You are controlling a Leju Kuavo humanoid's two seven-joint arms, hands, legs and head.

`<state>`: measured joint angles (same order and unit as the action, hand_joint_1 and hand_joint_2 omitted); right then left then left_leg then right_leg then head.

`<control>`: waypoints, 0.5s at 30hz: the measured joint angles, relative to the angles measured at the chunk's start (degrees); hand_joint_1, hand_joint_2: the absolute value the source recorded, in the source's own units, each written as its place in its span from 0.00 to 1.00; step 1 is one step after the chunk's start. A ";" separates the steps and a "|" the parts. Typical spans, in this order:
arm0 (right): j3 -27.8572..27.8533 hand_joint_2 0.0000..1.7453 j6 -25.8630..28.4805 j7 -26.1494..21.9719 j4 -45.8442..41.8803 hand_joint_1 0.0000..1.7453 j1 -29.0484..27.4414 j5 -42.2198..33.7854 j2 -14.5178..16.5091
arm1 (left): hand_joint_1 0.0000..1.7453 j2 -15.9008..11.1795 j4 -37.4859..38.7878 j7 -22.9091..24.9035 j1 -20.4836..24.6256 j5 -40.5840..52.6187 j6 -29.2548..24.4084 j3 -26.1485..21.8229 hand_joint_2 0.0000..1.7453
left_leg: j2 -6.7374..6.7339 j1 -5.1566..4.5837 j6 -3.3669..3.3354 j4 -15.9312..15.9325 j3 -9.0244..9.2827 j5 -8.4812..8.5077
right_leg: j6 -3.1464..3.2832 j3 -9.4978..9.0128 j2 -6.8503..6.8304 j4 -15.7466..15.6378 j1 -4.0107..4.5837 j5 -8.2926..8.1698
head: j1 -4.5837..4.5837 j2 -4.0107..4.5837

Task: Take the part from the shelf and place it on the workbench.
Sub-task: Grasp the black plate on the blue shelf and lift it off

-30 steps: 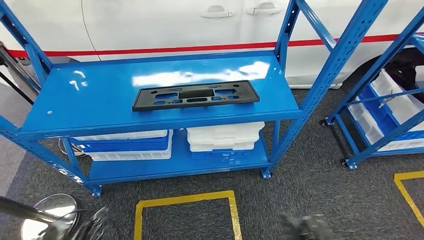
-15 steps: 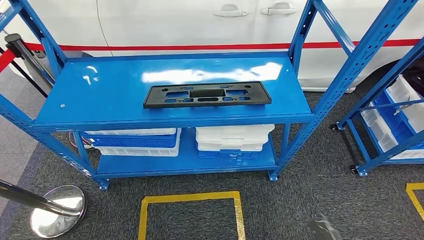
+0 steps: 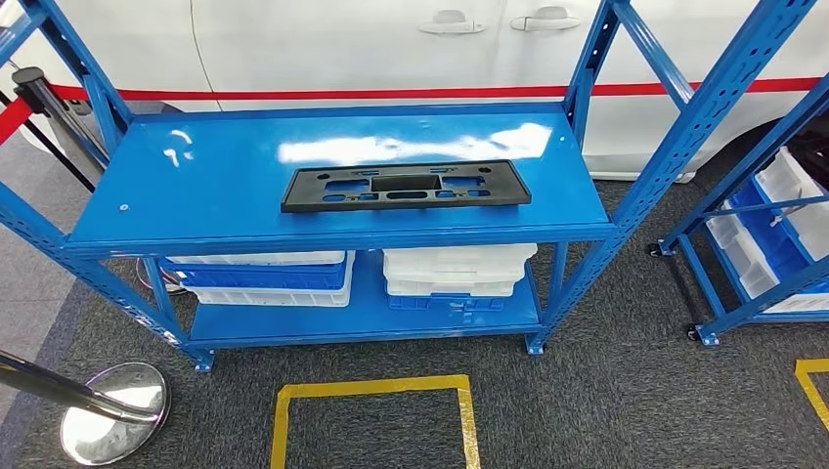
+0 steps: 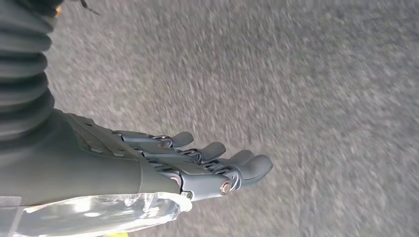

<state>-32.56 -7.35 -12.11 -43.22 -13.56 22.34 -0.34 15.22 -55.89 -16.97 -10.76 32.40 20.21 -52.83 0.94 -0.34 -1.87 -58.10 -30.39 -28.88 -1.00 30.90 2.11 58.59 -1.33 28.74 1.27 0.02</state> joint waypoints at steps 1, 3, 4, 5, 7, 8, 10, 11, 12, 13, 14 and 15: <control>0.53 1.00 0.19 0.32 0.66 0.00 0.17 -0.58 0.06 | 0.00 -0.25 0.91 0.45 0.16 -0.87 -0.54 1.08 1.00 | 0.00 0.00 0.00 0.00 0.01 0.00 | 0.00 -0.02 0.00 0.00 0.00 0.00 | 0.00 0.00; 1.72 1.00 0.60 0.97 1.91 0.00 0.50 -1.79 0.15 | 0.00 -0.77 2.66 1.36 0.39 -2.62 -1.61 3.39 1.00 | 0.00 0.00 0.00 0.00 0.02 0.00 | 0.00 -0.02 0.00 0.00 0.00 0.00 | 0.00 0.00; 2.36 1.00 0.77 1.32 2.51 0.00 0.65 -2.40 0.18 | 0.00 -1.03 3.52 1.81 0.46 -3.51 -2.16 4.64 1.00 | 0.00 0.00 0.00 0.00 0.02 0.00 | 0.00 -0.02 0.00 0.01 0.00 0.00 | 0.00 0.00; 3.01 1.00 0.95 1.61 3.07 0.00 0.78 -2.98 0.21 | 0.00 -1.32 4.33 2.25 0.52 -4.34 -2.68 5.88 1.00 | 0.00 0.00 0.00 0.00 0.02 0.00 | 0.00 -0.02 0.00 0.01 0.00 0.00 | 0.00 0.00; 4.33 1.00 1.36 2.27 4.19 0.00 1.08 -4.17 0.31 | 0.00 -1.97 6.01 3.17 0.63 -6.08 -3.76 8.52 1.00 | 0.00 0.00 0.00 0.00 0.01 0.00 | 0.00 -0.02 0.00 0.00 0.00 0.00 | 0.00 0.00; 4.96 1.00 1.54 2.56 4.70 0.00 1.22 -4.73 0.34 | 0.00 -2.30 6.81 3.61 0.68 -6.90 -4.28 9.77 1.00 | 0.00 0.00 0.00 0.00 0.01 0.00 | 0.00 -0.01 0.00 0.00 0.00 0.00 | 0.00 0.00; 6.32 1.00 1.85 3.19 5.68 0.00 1.48 -5.88 0.39 | 0.00 -2.95 8.39 4.46 0.76 -8.58 -5.31 12.32 1.00 | 0.00 0.00 0.00 0.00 0.00 0.00 | 0.00 -0.01 0.00 0.00 0.00 0.00 | 0.00 0.00; 7.05 1.00 2.06 3.48 6.13 0.00 1.59 -6.44 0.40 | 0.00 -3.28 9.14 4.87 0.78 -9.40 -5.82 13.58 1.00 | 0.00 0.00 0.00 0.00 0.00 0.00 | 0.00 -0.01 0.00 0.00 0.00 0.00 | 0.00 0.00; 7.86 1.00 2.28 3.80 6.61 0.00 1.70 -7.03 0.40 | 0.00 -3.62 9.93 5.30 0.80 -10.24 -6.36 14.89 1.00 | 0.00 0.00 0.00 0.00 0.00 0.00 | 0.00 -0.01 0.00 0.00 0.00 0.00 | 0.00 0.00; 8.71 1.00 2.48 4.14 7.08 0.00 1.80 -7.60 0.40 | 0.00 -4.00 10.70 5.74 0.81 -11.06 -6.88 16.20 1.00 | 0.00 0.00 0.00 0.00 0.00 0.00 | 0.00 -0.01 0.00 0.00 0.00 0.01 | 0.00 0.00; 9.63 1.00 2.67 4.46 7.56 0.00 1.90 -8.18 0.40 | 0.00 -4.38 11.51 6.17 0.83 -11.92 -7.41 17.54 1.00 | 0.00 0.00 0.00 0.00 0.00 0.00 | 0.00 -0.01 0.00 0.00 0.00 0.01 | 0.00 0.00; 10.57 1.00 2.82 4.77 8.05 0.00 2.01 -8.76 0.40 | 0.00 -4.77 12.33 6.63 0.83 -12.76 -7.95 18.90 1.00 | 0.00 0.00 0.00 0.00 0.00 0.00 | 0.00 -0.01 0.00 0.00 0.00 0.01 | 0.00 0.00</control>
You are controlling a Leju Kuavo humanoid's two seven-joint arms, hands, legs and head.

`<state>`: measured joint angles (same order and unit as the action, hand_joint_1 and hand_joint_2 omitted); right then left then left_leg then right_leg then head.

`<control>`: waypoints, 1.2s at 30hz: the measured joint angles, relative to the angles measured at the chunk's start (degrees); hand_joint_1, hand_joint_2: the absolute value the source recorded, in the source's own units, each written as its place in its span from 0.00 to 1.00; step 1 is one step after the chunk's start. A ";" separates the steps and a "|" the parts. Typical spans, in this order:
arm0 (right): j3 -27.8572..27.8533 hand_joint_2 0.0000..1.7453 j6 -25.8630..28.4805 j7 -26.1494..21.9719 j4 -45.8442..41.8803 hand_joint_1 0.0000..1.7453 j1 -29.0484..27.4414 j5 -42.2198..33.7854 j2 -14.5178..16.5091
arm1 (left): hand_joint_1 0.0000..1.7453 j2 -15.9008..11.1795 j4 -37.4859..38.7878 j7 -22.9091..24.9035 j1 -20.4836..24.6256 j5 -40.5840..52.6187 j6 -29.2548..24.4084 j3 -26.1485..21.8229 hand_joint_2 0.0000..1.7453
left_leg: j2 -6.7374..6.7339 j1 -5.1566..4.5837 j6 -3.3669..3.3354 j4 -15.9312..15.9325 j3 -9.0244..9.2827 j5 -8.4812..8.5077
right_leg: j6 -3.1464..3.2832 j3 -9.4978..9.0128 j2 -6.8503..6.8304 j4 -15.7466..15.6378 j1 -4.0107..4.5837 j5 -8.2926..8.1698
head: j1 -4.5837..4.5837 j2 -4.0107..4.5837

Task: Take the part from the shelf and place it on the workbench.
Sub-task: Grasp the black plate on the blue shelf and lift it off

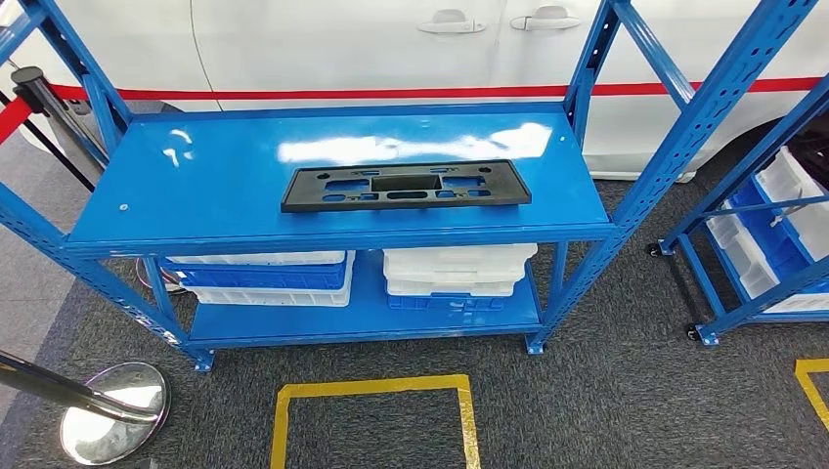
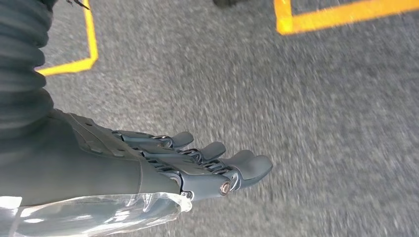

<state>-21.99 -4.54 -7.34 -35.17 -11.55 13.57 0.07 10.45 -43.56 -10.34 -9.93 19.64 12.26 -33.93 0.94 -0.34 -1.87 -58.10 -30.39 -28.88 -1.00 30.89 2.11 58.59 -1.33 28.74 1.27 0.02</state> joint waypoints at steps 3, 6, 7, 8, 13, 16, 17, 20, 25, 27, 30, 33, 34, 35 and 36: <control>2.72 0.75 0.60 0.95 1.45 0.00 0.36 -1.76 0.00 | 0.00 -1.11 2.39 1.31 0.03 -2.53 -1.57 4.02 0.50 | 0.00 0.00 0.00 0.00 0.00 0.00 | 0.00 0.00 0.00 0.00 0.00 0.00 | 0.00 0.00; 5.04 0.00 1.15 1.92 2.81 0.00 0.69 -3.49 0.00 | 0.00 -2.18 4.74 2.61 0.04 -5.05 -3.13 8.07 0.00 | 0.00 0.00 0.00 0.00 -0.01 0.00 | 0.00 0.00 0.00 0.00 0.00 0.00 | 0.00 0.00; 5.83 0.00 1.36 2.24 3.26 0.00 0.79 -4.07 0.00 | 0.00 -2.56 5.55 3.06 0.05 -5.92 -3.66 9.47 0.00 | 0.00 0.00 0.00 0.00 -0.01 0.00 | 0.00 0.00 0.00 0.00 0.00 0.00 | 0.00 0.00; 6.64 0.00 1.57 2.56 3.69 0.00 0.89 -4.63 0.00 | 0.00 -2.94 6.31 3.48 0.06 -6.73 -4.17 10.79 0.00 | 0.00 0.00 0.00 0.00 -0.02 0.00 | 0.00 0.01 0.00 0.00 0.00 0.00 | 0.00 0.00; 11.04 0.00 2.44 4.02 5.84 0.00 1.41 -7.37 0.00 | 0.00 -4.76 9.95 5.54 0.11 -10.80 -6.71 16.96 0.00 | 0.00 0.00 0.00 0.00 -0.03 0.00 | 0.02 0.02 0.00 0.00 0.00 0.02 | 0.00 0.00; 13.57 0.00 3.07 5.06 7.19 0.00 1.72 -9.26 0.00 | 0.00 -5.99 12.35 6.97 0.18 -13.56 -8.42 21.15 0.00 | 0.00 0.00 0.00 0.01 -0.03 0.00 | 0.04 0.02 0.00 0.00 0.00 0.03 | 0.00 0.00; 14.33 0.00 3.26 5.38 7.63 0.00 1.82 -9.90 0.00 | 0.00 -6.38 13.14 7.44 0.20 -14.47 -8.98 22.53 0.00 | 0.00 0.00 0.00 0.01 -0.03 0.00 | 0.04 0.02 0.00 0.00 0.00 0.03 | 0.00 0.00; 16.36 0.00 3.88 6.34 8.80 0.00 2.11 -11.67 0.00 | 0.00 -7.41 15.19 8.77 0.23 -17.05 -10.59 26.16 0.00 | 0.00 0.00 0.00 0.01 -0.03 0.00 | 0.04 0.03 0.00 0.00 0.00 0.03 | 0.00 0.00; 18.87 0.00 4.47 7.24 10.03 0.00 2.43 -13.26 0.00 | 0.00 -8.57 17.27 10.02 0.26 -19.46 -12.07 29.95 0.00 | 0.00 0.00 0.00 0.01 -0.03 0.00 | 0.04 0.03 0.00 0.00 0.00 0.03 | 0.00 0.00; 19.54 0.00 4.57 7.25 10.34 0.00 2.48 -13.43 0.00 | 0.00 -8.85 17.77 10.12 0.28 -19.63 -12.23 30.70 0.00 | 0.00 0.00 0.00 0.01 -0.03 0.00 | 0.04 0.02 -0.01 0.00 0.00 0.03 | 0.00 0.00; 20.20 0.00 4.58 7.25 10.67 0.00 2.52 -13.54 0.00 | 0.00 -9.12 18.32 10.19 0.33 -19.66 -12.29 31.32 0.00 | 0.00 0.00 0.00 0.01 -0.03 0.00 | 0.04 0.02 -0.01 0.00 0.00 0.03 | 0.00 0.00; 20.54 0.00 4.58 7.25 10.87 0.00 2.55 -13.61 0.00 | 0.00 -9.33 18.64 10.19 0.37 -19.66 -12.31 31.72 0.00 | 0.00 0.00 0.00 0.01 -0.03 0.00 | 0.04 0.02 -0.01 0.00 0.00 0.03 | 0.00 0.00; 20.60 0.00 4.58 7.25 10.93 0.00 2.56 -13.62 0.00 | 0.00 -9.39 18.74 10.19 0.38 -19.66 -12.32 31.85 0.00 | 0.00 0.00 0.00 0.01 -0.03 0.00 | 0.04 0.02 -0.01 0.00 0.00 0.03 | 0.00 0.00; 20.66 0.00 4.58 7.25 10.98 0.00 2.57 -13.62 0.00 | 0.00 -9.42 18.83 10.19 0.39 -19.66 -12.32 31.98 0.00 | 0.00 0.00 0.00 0.01 -0.03 0.00 | 0.04 0.02 -0.01 0.00 0.00 0.03 | 0.00 0.00; 20.71 0.00 4.58 7.25 11.04 0.00 2.58 -13.62 0.00 | 0.00 -9.46 18.92 10.19 0.39 -19.66 -12.32 32.11 0.00 | 0.00 0.00 0.00 0.01 -0.03 0.00 | 0.04 0.02 -0.01 0.00 0.00 0.03 | 0.00 0.00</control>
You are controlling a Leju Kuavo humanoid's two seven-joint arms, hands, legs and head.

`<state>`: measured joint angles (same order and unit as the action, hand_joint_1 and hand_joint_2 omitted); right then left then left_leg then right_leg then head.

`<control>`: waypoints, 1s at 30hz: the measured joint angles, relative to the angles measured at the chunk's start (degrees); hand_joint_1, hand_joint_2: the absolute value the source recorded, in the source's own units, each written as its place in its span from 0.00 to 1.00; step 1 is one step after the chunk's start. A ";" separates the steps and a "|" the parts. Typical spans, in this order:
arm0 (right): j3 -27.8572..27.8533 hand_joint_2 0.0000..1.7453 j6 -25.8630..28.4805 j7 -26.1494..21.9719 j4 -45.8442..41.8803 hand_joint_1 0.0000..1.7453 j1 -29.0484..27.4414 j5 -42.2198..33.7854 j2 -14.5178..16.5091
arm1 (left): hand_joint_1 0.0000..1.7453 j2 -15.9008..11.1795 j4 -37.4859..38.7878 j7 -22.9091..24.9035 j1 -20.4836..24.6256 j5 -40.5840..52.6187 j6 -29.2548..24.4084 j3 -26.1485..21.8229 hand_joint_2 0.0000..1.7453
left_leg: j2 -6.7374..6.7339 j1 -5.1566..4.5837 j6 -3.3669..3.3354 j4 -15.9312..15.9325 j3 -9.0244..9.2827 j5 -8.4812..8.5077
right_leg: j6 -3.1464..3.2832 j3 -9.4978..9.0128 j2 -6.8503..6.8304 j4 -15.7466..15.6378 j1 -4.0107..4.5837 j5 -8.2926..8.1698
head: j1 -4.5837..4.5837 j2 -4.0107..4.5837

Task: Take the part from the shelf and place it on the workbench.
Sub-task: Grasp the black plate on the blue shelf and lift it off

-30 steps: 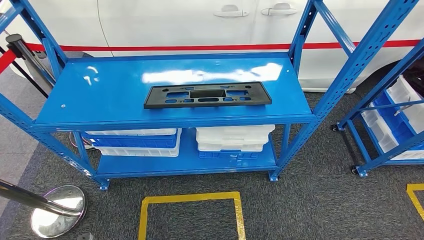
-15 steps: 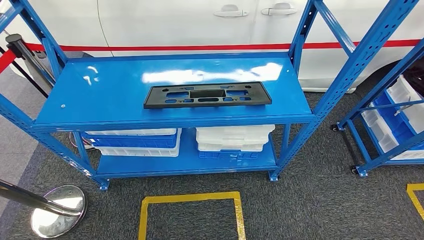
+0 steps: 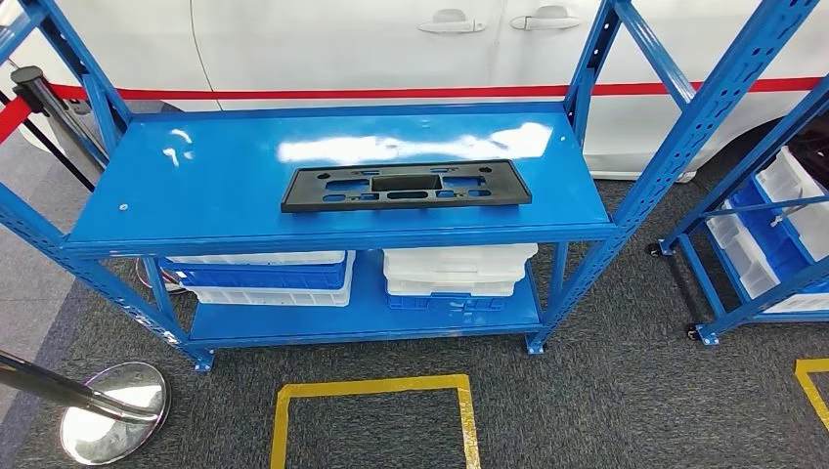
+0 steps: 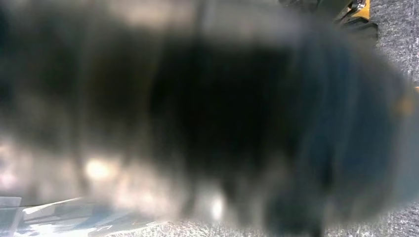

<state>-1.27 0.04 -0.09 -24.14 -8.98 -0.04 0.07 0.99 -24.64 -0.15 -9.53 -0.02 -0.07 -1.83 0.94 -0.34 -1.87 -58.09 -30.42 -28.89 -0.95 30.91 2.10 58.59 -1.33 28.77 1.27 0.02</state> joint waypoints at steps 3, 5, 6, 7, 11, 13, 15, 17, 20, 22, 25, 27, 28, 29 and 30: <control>0.12 0.00 0.00 0.00 0.13 0.00 0.02 0.00 0.00 | 0.26 -0.03 0.11 0.00 0.01 0.00 0.00 0.21 0.00 | 0.00 0.00 0.00 0.00 0.00 0.00 | 0.00 0.00 0.00 0.00 0.00 0.00 | 0.00 0.00; 0.16 0.00 0.00 0.00 0.19 0.36 0.03 0.00 0.00 | 0.76 -0.05 0.15 0.00 0.02 0.00 0.00 0.25 0.00 | 0.00 0.00 0.00 0.00 0.00 0.00 | 0.00 0.00 0.00 0.00 0.00 0.00 | 0.00 0.00; 0.18 0.00 0.00 0.00 0.21 0.61 0.03 0.00 0.00 | 1.00 -0.07 0.17 0.00 0.02 0.00 0.00 0.26 0.00 | 0.00 0.00 0.00 0.00 0.00 0.00 | 0.00 0.00 0.00 0.00 0.00 0.00 | 0.00 0.00; 0.19 0.00 0.00 0.00 0.23 0.86 0.04 0.00 0.00 | 1.00 -0.08 0.19 0.00 0.02 0.00 0.00 0.27 0.00 | 0.00 0.00 0.00 0.00 0.00 0.00 | 0.00 0.00 0.00 0.00 0.00 0.00 | 0.00 0.00; 0.22 0.00 0.00 0.00 0.27 1.00 0.04 0.00 0.00 | 1.00 -0.17 0.35 0.00 0.06 0.00 0.00 0.29 0.00 | 0.00 0.00 0.00 0.00 0.00 0.00 | 0.00 0.00 0.00 0.00 0.00 0.00 | 0.00 0.00; 0.22 0.00 0.00 0.00 0.30 1.00 0.05 0.00 0.00 | 1.00 -0.18 0.42 0.00 0.07 0.00 0.00 0.30 0.00 | 0.00 0.00 0.00 0.00 0.00 0.00 | 0.00 0.00 0.00 0.00 0.00 0.00 | 0.00 0.00; 0.23 0.00 0.00 0.00 0.33 1.00 0.05 0.00 0.00 | 1.00 -0.18 0.46 0.00 0.08 0.00 0.00 0.30 0.00 | 0.00 0.00 0.00 0.00 0.00 0.00 | 0.00 0.00 0.00 0.00 0.00 0.00 | 0.00 0.00; 0.25 0.00 0.00 0.00 0.35 1.00 0.05 0.00 0.00 | 1.00 -0.19 0.49 0.00 0.08 0.00 0.00 0.30 0.00 | 0.00 0.00 0.00 0.00 0.00 0.00 | 0.00 0.00 0.00 0.00 0.00 0.00 | 0.00 0.00; 0.25 0.00 0.00 0.00 0.37 1.00 0.06 0.00 0.00 | 1.00 -0.20 0.51 0.00 0.09 0.00 0.00 0.30 0.00 | 0.00 0.00 0.00 0.00 0.00 0.00 | 0.00 0.00 0.00 0.00 0.00 0.00 | 0.00 0.00; 0.25 0.00 0.00 0.00 0.39 1.00 0.06 0.00 0.00 | 1.00 -0.20 0.54 0.00 0.09 0.00 0.00 0.30 0.00 | 0.00 0.00 0.00 0.00 0.00 0.00 | 0.00 0.00 0.00 0.00 0.00 0.00 | 0.00 0.00; 0.25 0.00 0.00 0.00 0.43 1.00 0.06 0.00 0.00 | 1.00 -0.20 0.56 0.00 0.09 0.00 0.00 0.29 0.00 | 0.00 0.00 0.00 0.00 0.00 0.00 | 0.00 0.00 0.00 0.00 0.00 0.00 | 0.00 0.00; 0.25 0.00 0.00 0.00 0.46 1.00 0.06 0.00 0.00 | 1.00 -0.21 0.56 0.00 0.09 0.00 0.00 0.30 0.00 | 0.00 0.00 0.00 0.00 0.00 0.00 | 0.00 0.00 0.00 0.00 0.00 0.00 | 0.00 0.00; 0.25 0.00 0.00 0.00 0.48 1.00 0.06 0.00 0.00 | 1.00 -0.22 0.56 0.00 0.09 0.00 0.00 0.29 0.00 | 0.00 0.00 0.00 0.00 0.00 0.00 | 0.00 0.00 0.00 0.00 0.00 0.00 | 0.00 0.00; 0.25 0.00 0.00 0.00 0.50 1.00 0.07 0.00 0.00 | 1.00 -0.23 0.56 0.00 0.10 0.00 0.00 0.29 0.00 | 0.00 0.00 0.00 0.00 0.00 0.00 | 0.00 0.00 0.00 0.00 0.00 0.00 | 0.00 0.00; 0.25 0.00 0.00 0.00 0.50 0.87 0.07 0.00 0.00 | 1.00 -0.25 0.56 0.00 0.10 0.00 0.00 0.29 0.00 | 0.00 0.00 0.00 0.00 0.00 0.00 | 0.00 0.00 0.00 0.00 0.00 0.00 | 0.00 0.00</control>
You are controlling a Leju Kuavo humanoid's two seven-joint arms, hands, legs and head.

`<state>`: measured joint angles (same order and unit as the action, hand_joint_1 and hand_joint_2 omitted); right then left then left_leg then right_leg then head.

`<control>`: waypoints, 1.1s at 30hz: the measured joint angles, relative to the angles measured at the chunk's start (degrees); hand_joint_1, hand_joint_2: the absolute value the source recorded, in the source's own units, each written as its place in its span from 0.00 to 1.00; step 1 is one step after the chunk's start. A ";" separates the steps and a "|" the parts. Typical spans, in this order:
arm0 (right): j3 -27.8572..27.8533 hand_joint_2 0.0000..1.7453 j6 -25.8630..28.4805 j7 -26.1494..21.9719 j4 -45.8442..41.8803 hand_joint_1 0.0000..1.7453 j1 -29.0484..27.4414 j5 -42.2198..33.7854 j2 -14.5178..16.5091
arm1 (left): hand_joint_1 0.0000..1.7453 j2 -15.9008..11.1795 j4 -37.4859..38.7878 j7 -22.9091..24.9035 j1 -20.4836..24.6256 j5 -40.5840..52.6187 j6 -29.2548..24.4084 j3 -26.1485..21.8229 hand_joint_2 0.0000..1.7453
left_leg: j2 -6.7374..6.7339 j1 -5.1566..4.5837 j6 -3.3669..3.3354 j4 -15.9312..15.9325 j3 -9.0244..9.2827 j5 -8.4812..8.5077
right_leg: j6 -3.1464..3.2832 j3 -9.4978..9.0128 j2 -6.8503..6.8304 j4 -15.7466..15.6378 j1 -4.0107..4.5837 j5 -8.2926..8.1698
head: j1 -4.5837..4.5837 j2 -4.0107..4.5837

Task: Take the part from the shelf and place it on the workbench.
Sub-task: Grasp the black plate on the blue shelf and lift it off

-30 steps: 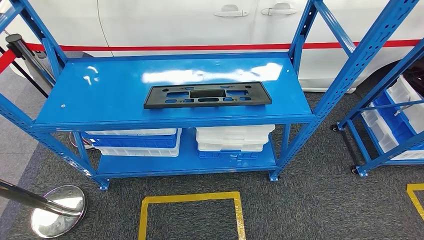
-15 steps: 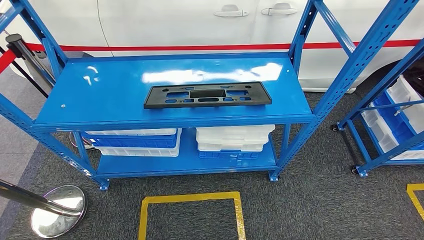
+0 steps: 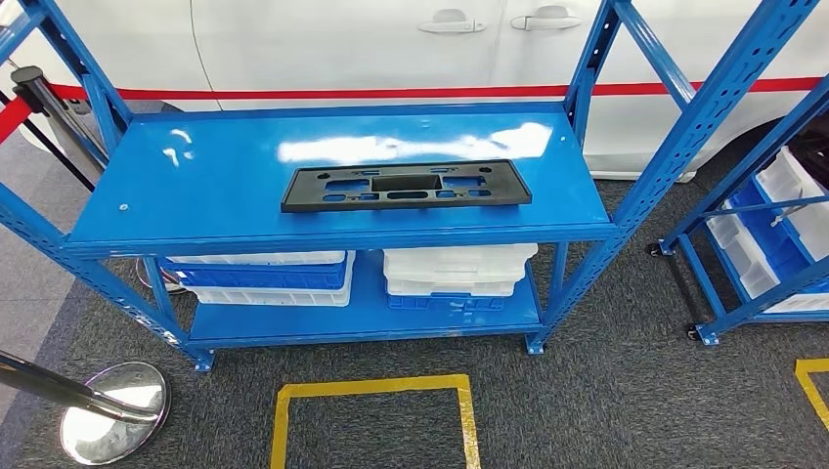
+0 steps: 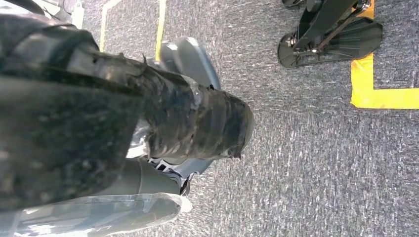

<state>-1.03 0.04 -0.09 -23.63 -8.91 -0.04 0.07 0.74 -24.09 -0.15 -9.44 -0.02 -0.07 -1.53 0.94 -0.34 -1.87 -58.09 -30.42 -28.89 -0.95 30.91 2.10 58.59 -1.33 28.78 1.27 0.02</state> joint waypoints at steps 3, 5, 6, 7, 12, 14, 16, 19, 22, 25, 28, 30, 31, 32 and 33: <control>0.00 0.00 0.00 0.00 0.02 0.12 0.00 0.00 0.00 | 0.25 -0.04 0.01 0.00 0.00 0.00 0.00 0.00 0.00 | 0.00 0.00 0.00 0.00 0.00 0.00 | 0.00 0.00 0.00 0.00 0.00 0.00 | 0.00 0.00; 0.00 0.25 0.00 0.00 0.03 0.00 0.00 0.00 0.00 | 0.00 -0.05 0.02 0.00 0.00 0.00 0.00 0.00 0.25 | 0.00 0.00 0.00 0.00 0.00 0.00 | 0.00 0.00 0.00 0.00 0.00 0.00 | 0.00 0.00; 0.00 0.50 0.00 0.00 0.04 0.00 0.00 0.00 0.00 | 0.00 -0.06 0.02 0.00 0.00 0.00 0.00 0.00 0.50 | 0.00 0.00 0.00 0.00 0.00 0.00 | 0.00 0.00 0.00 0.00 0.00 0.00 | 0.00 0.00; 0.00 0.75 0.00 0.00 0.04 0.00 0.01 0.00 0.00 | 0.00 -0.06 0.02 0.00 0.01 0.00 0.00 0.00 0.75 | 0.00 0.00 0.00 0.00 0.00 0.00 | 0.00 0.00 0.00 0.00 0.00 0.00 | 0.00 0.00; -0.17 1.00 0.00 0.01 0.10 0.00 0.10 0.21 0.01 | 0.00 -0.08 0.04 0.00 0.08 0.31 -0.03 -0.17 1.00 | 0.00 0.00 0.00 0.00 0.00 0.00 | 0.00 0.00 0.00 0.00 0.00 0.00 | 0.00 0.00; -0.92 1.00 0.00 0.04 0.25 0.00 0.38 1.09 0.07 | 0.00 -0.06 0.17 0.00 0.33 1.50 -0.12 -1.05 1.00 | 0.00 0.00 0.00 0.00 0.00 0.00 | 0.00 0.00 0.00 0.00 0.00 0.00 | 0.00 0.00; -2.18 1.00 0.00 0.10 0.46 0.00 0.77 2.54 0.20 | 0.00 -0.02 0.39 0.00 0.69 3.56 -0.27 -2.59 1.00 | 0.00 0.00 0.00 0.00 0.01 0.00 | 0.00 -0.01 0.00 0.00 0.00 0.00 | 0.00 0.00; -4.14 1.00 0.00 0.25 0.85 0.00 1.32 4.98 0.47 | 0.00 0.21 0.70 0.00 1.17 7.12 -0.57 -5.28 1.00 | 0.00 0.00 0.00 0.00 0.02 0.00 | 0.00 -0.01 0.00 0.01 0.00 0.00 | 0.00 0.00; -6.46 1.00 0.00 0.51 1.31 0.00 1.87 7.47 0.91 | 0.00 0.61 1.05 0.01 1.62 10.71 -0.99 -8.34 1.00 | 0.00 0.00 0.00 0.00 0.01 0.00 | 0.00 -0.01 0.00 0.01 0.00 0.00 | 0.00 0.00; -9.47 1.00 0.01 0.77 1.78 0.00 2.44 9.96 1.43 | 0.00 1.08 1.43 0.08 2.14 14.32 -1.41 -11.68 1.00 | 0.00 0.00 0.00 0.00 0.01 0.00 | 0.00 -0.01 0.00 0.01 0.01 0.00 | 0.00 0.00; -12.85 1.00 0.03 0.94 2.32 0.00 3.04 12.60 2.03 | 0.00 1.69 1.84 0.20 2.70 18.03 -1.79 -15.32 1.00 | 0.00 0.00 0.00 0.00 0.00 0.00 | 0.00 -0.01 0.00 0.01 0.00 0.00 | -0.01 0.00; -14.84 1.00 0.04 0.99 2.71 0.00 3.44 14.34 2.44 | 0.00 2.15 2.16 0.27 3.07 20.46 -2.10 -17.69 1.00 | 0.00 0.00 0.00 0.00 0.00 0.00 | 0.00 -0.01 0.00 0.01 0.00 0.00 | 0.00 0.00; -15.74 1.00 0.04 1.01 2.88 0.00 3.62 15.10 2.64 | 0.00 2.37 2.31 0.30 3.23 21.54 -2.24 -18.77 1.00 | 0.00 0.00 0.00 0.00 0.00 0.00 | 0.00 -0.01 0.00 0.01 0.00 0.00 | -0.01 0.00; -16.64 1.00 0.04 1.03 3.05 0.00 3.78 15.82 2.83 | 0.00 2.58 2.46 0.31 3.40 22.56 -2.34 -19.85 1.00 | 0.00 0.00 0.00 0.00 0.00 0.00 | 0.00 -0.01 0.00 0.01 0.00 0.00 | -0.01 0.00; -17.49 1.00 0.05 1.04 3.21 0.00 3.90 16.43 3.02 | 0.00 2.75 2.60 0.32 3.54 23.44 -2.43 -20.83 1.00 | 0.00 0.00 0.00 0.00 0.00 0.00 | 0.00 -0.01 0.00 0.01 0.00 0.00 | -0.01 0.00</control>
<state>-18.52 0.09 0.96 -20.42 -5.01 16.39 3.08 3.49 -21.49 0.17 -5.90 23.42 -2.49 -22.36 0.94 -0.33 -1.87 -58.10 -30.42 -28.88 -0.95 30.90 2.10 58.60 -1.33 28.77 1.26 0.02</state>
